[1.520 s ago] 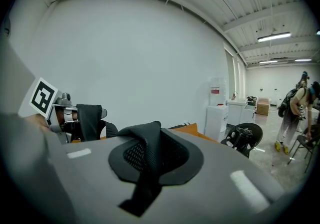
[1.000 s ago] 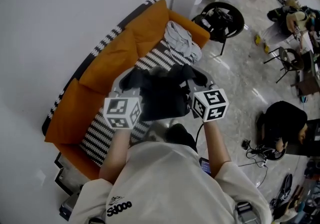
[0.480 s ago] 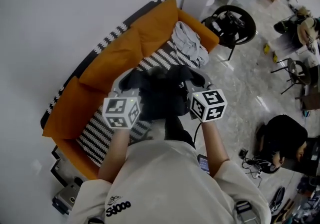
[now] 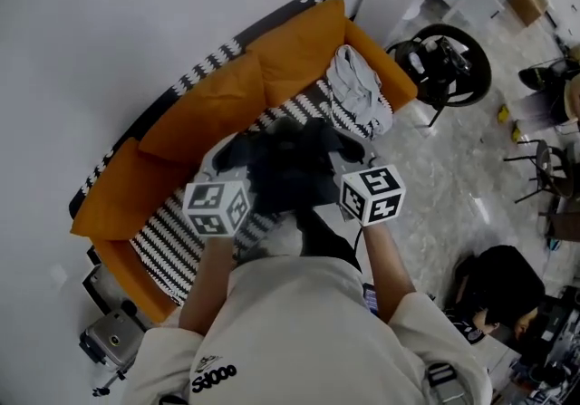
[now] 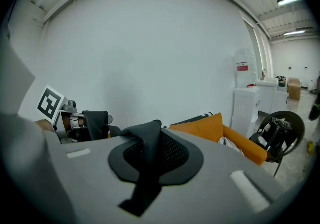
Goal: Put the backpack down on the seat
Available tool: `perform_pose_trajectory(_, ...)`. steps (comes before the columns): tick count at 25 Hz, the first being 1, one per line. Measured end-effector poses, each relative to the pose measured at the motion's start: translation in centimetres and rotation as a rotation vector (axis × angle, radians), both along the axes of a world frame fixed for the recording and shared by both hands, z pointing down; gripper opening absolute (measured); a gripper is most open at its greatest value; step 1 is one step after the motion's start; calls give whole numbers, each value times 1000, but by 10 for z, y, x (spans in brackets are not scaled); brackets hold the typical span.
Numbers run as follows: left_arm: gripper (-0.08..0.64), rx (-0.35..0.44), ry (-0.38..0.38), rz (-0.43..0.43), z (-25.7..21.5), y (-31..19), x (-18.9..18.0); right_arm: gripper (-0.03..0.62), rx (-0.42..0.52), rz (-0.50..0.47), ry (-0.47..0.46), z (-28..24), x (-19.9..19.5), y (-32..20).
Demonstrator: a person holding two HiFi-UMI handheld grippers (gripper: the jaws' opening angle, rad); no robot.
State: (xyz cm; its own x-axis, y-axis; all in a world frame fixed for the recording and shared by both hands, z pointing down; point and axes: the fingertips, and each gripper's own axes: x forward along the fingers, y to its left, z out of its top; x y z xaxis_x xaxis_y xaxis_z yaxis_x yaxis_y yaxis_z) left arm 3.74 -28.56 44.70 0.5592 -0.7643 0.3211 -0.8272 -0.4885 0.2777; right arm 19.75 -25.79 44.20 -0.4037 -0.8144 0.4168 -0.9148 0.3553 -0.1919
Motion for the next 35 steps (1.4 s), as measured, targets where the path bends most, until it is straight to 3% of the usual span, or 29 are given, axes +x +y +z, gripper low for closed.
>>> perform_pose_trajectory(19, 9, -135, -79, -206, 81, -129, 28, 26, -160, -198, 2, 86, 35, -160)
perform_pose_trajectory(35, 9, -223, -104, -318, 136, -185, 19, 29, -215, -284, 14, 143, 34, -238)
